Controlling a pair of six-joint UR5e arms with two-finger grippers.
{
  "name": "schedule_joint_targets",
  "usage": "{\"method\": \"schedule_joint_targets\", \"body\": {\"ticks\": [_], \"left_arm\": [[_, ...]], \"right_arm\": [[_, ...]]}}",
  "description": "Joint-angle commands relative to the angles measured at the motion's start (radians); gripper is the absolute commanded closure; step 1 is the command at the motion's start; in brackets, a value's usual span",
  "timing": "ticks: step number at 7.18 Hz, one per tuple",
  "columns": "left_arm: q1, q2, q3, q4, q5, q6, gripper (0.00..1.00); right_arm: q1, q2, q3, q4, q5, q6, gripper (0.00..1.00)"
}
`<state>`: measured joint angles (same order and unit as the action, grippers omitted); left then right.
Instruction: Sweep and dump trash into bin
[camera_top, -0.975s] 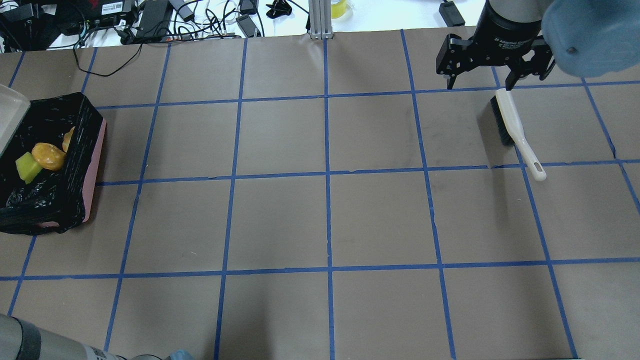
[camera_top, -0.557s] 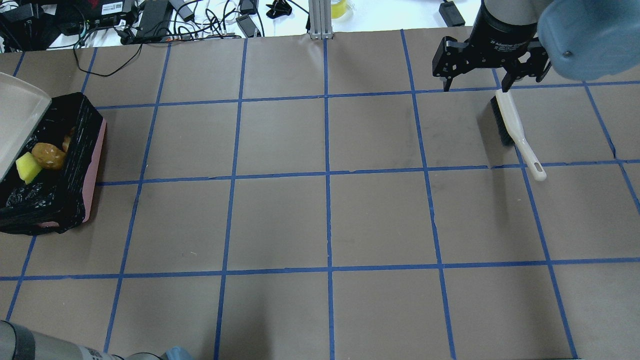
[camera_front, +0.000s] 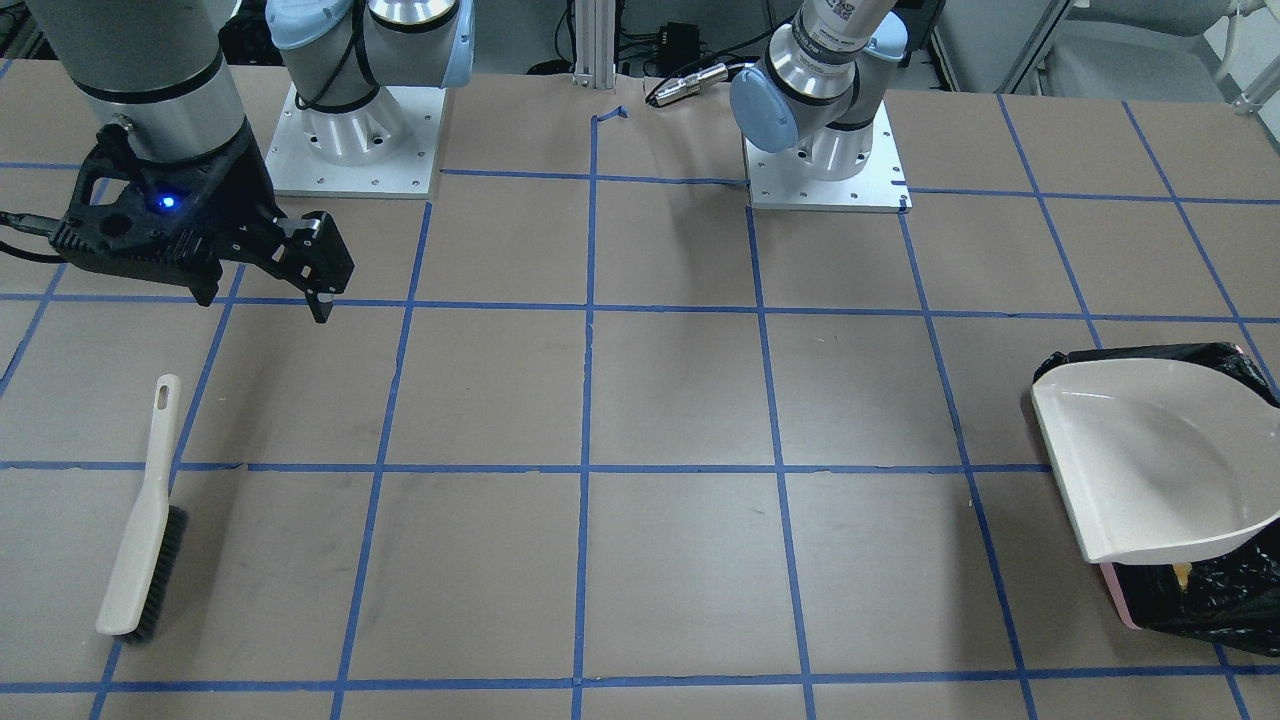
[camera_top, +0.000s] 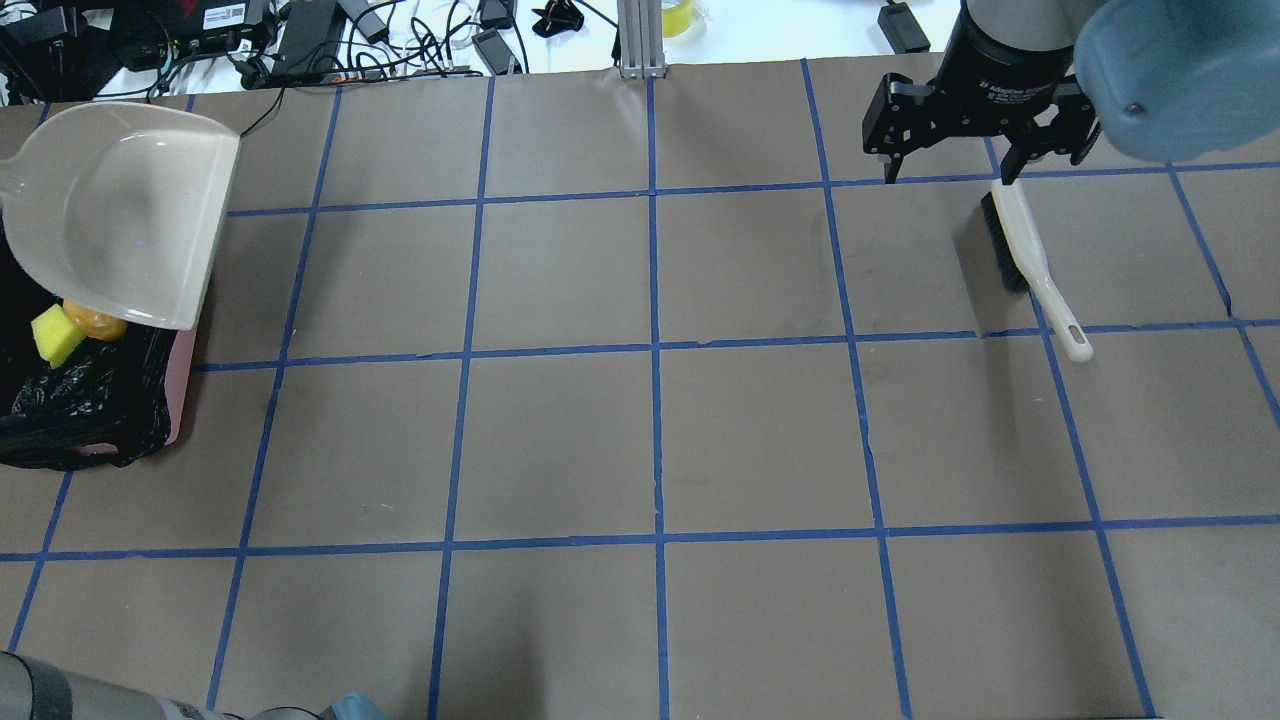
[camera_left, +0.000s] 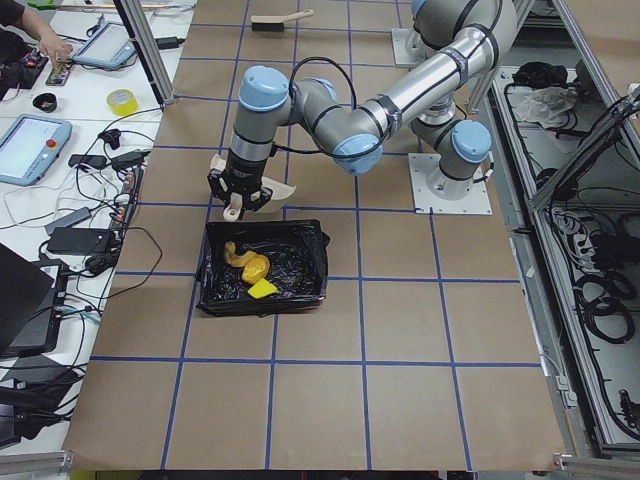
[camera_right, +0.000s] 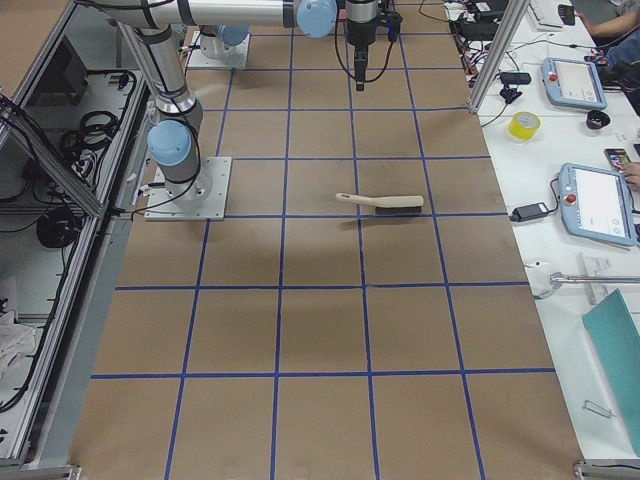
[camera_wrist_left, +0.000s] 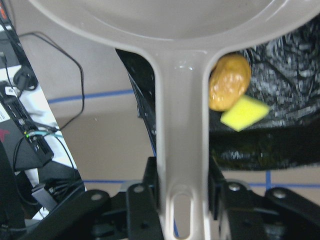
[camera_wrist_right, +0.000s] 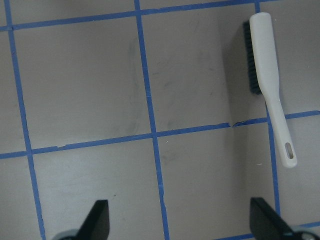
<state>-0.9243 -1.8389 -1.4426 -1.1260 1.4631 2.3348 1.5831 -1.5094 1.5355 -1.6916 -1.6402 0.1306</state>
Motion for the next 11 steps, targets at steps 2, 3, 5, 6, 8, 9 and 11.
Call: {"method": "schedule_joint_targets", "body": {"ticks": [2, 3, 5, 6, 8, 9, 11], "left_arm": [[-0.158, -0.014, -0.001, -0.112, -0.07, -0.266, 1.0], [-0.186, -0.026, -0.01, -0.113, -0.078, -0.323, 1.0], [-0.223, -0.036, -0.061, -0.115, -0.116, -0.435, 1.0], [-0.275, -0.042, -0.073, -0.114, -0.113, -0.513, 1.0], [-0.317, -0.08, -0.091, -0.104, -0.107, -0.575, 1.0], [-0.338, -0.097, -0.113, -0.082, -0.107, -0.604, 1.0], [-0.372, -0.121, -0.119, -0.04, -0.107, -0.626, 1.0]], "right_arm": [[0.0, 0.0, 0.0, 0.0, -0.001, 0.0, 0.0], [0.0, 0.0, 0.0, 0.001, 0.0, 0.0, 0.0], [0.0, 0.0, 0.0, 0.001, -0.01, -0.023, 0.0], [-0.002, -0.002, 0.0, 0.001, -0.01, -0.025, 0.0], [0.0, 0.0, -0.002, 0.0, -0.01, -0.029, 0.0], [-0.002, -0.002, -0.002, 0.001, -0.01, -0.029, 0.0], [0.0, 0.0, -0.002, 0.001, -0.012, -0.029, 0.0]]}}
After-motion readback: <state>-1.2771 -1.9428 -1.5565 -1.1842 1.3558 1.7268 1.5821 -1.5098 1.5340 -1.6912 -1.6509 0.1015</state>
